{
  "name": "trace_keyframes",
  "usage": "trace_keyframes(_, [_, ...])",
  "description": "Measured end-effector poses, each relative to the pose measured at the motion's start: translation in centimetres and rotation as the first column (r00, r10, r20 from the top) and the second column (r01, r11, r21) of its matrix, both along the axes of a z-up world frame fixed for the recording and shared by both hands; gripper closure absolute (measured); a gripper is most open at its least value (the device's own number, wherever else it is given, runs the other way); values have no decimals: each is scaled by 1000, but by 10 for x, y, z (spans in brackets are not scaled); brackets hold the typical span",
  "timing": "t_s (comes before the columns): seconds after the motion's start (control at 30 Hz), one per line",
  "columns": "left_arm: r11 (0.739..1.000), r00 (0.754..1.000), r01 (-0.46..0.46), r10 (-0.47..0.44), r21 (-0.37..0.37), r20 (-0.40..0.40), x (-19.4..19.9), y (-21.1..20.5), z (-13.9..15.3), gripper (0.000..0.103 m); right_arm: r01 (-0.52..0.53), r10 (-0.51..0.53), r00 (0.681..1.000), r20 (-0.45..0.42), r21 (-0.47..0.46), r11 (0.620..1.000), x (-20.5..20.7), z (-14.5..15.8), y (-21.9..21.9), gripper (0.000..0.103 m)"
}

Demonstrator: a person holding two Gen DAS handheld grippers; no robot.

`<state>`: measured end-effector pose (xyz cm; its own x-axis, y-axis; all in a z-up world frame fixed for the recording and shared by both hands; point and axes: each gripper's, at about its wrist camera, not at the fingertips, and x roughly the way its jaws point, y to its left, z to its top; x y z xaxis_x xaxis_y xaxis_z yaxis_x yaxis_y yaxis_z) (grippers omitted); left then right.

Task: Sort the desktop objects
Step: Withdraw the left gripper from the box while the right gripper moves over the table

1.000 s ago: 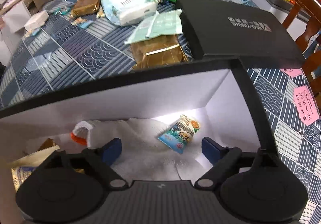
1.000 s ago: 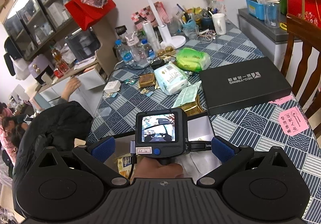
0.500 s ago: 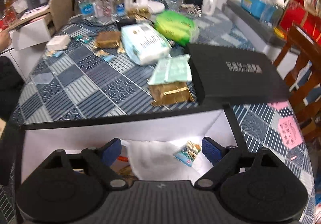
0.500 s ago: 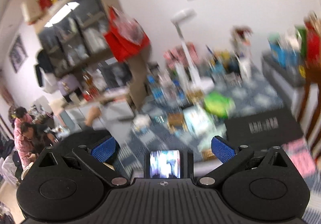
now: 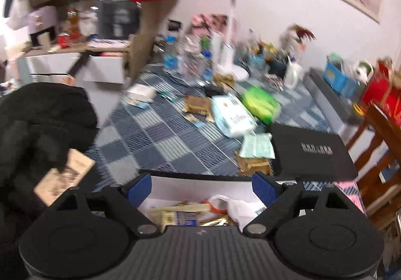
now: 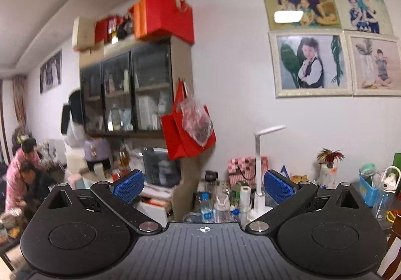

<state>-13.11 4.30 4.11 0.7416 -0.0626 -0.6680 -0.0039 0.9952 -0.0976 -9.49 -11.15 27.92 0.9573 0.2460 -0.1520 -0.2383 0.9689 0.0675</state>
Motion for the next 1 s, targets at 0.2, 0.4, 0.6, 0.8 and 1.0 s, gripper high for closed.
trace_keyframes(0.2, [995,992,-94,95,-15,87,-34,39,48,0,37,-42,994,-100,-55,998,46,-49,20,0])
trace_keyframes(0.4, [992,980,-124,128,-39,155,-61,61,92,0,66,-75,976,-203,-54,996,73,-111,30,0])
trace_keyframes(0.6, [992,959,-118,128,-53,253,-96,70,137,0,81,-100,947,-306,-73,994,84,-175,50,0])
trace_keyframes(0.8, [998,944,-60,69,-38,321,-117,60,174,0,70,-109,922,-371,-118,991,88,-223,70,0])
trace_keyframes(1.0, [999,941,11,0,-32,339,-110,36,192,0,70,-129,895,-427,-151,986,92,-259,85,0])
